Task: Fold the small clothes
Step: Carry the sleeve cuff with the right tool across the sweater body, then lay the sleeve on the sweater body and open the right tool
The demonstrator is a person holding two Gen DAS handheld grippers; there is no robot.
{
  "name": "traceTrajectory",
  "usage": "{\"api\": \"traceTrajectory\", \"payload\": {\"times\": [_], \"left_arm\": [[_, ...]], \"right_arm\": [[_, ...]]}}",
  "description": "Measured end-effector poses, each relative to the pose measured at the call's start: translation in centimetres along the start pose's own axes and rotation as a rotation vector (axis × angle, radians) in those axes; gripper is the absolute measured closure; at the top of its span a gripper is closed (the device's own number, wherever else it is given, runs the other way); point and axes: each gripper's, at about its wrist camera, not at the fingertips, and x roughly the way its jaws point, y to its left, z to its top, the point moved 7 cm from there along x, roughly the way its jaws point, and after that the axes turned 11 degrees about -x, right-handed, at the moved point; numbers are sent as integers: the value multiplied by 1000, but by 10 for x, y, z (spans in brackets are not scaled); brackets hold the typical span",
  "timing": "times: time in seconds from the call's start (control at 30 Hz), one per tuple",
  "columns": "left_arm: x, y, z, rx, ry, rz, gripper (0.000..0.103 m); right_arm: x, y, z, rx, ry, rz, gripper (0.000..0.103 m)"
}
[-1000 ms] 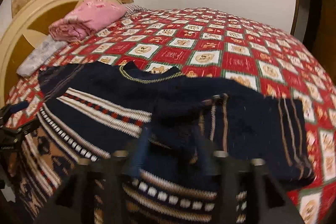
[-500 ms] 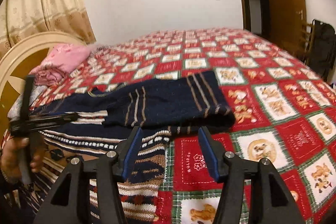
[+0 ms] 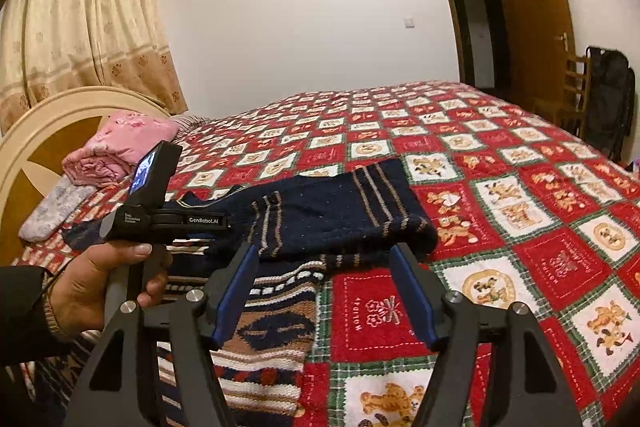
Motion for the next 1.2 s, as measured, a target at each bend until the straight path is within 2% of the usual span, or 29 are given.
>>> {"api": "traceTrajectory", "payload": {"times": [0.03,0.07,0.13,0.43,0.63,0.8,1.2], "left_arm": [[0,0,0,-8,7,-7,82],[-1,0,0,-23,11,-30,89],[-6,2,3,-49,11,-69,93],[-61,4,21,-14,-34,-121,94],[-97,30,38,-16,-57,-125,94],[-109,67,52,-39,-74,-71,94],[-106,137,61,-93,-74,36,94]], "right_arm": [[-1,1,-1,-1,-1,0,34],[0,1,-1,3,0,5,34],[1,2,-3,4,5,7,34],[2,9,-6,-39,-4,9,34],[4,16,-7,-65,-4,23,34],[6,23,-9,-93,0,33,34],[8,30,-12,-116,6,57,34]]}}
